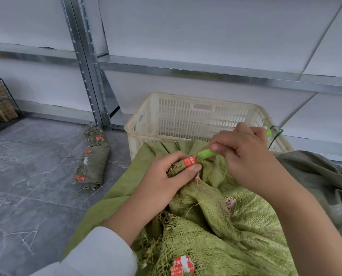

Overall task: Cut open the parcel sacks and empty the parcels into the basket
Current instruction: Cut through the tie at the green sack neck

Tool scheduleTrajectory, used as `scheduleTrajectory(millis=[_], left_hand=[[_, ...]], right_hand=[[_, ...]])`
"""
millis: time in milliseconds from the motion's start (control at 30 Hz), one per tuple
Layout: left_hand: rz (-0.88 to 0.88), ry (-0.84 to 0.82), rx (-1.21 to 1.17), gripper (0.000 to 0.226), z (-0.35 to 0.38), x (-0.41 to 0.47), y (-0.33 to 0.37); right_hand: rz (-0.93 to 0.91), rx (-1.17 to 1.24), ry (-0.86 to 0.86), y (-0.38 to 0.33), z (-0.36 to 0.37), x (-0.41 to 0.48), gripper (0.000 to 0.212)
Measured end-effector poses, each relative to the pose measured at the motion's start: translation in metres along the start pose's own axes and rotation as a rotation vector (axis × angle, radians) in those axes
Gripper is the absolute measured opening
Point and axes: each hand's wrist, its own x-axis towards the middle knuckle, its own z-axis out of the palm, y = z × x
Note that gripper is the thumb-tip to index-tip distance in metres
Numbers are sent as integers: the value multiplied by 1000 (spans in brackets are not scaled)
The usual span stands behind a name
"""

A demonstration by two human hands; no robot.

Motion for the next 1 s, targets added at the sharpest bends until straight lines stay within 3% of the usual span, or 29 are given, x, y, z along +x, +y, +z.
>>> scheduleTrajectory(millis=[133, 367, 567, 667, 800, 1000], left_hand=[[3, 83, -125, 20, 4, 0, 4], [118, 229, -287, 20, 9, 1, 7], [186, 229, -101, 11, 0, 2, 12], [219, 216, 24, 15, -4, 4, 14], [201, 186, 60, 23, -3, 3, 17], [139, 75, 63, 17, -2, 3, 17]], right_hand=[[149, 178, 108, -3, 4, 1, 31], [215, 267, 65, -6, 5, 3, 30], [208, 218, 92, -7, 2, 3, 29], [115, 169, 96, -5, -4, 2, 22], [114, 181, 114, -6, -7, 0, 11], [166, 248, 63, 2, -3, -2, 17]])
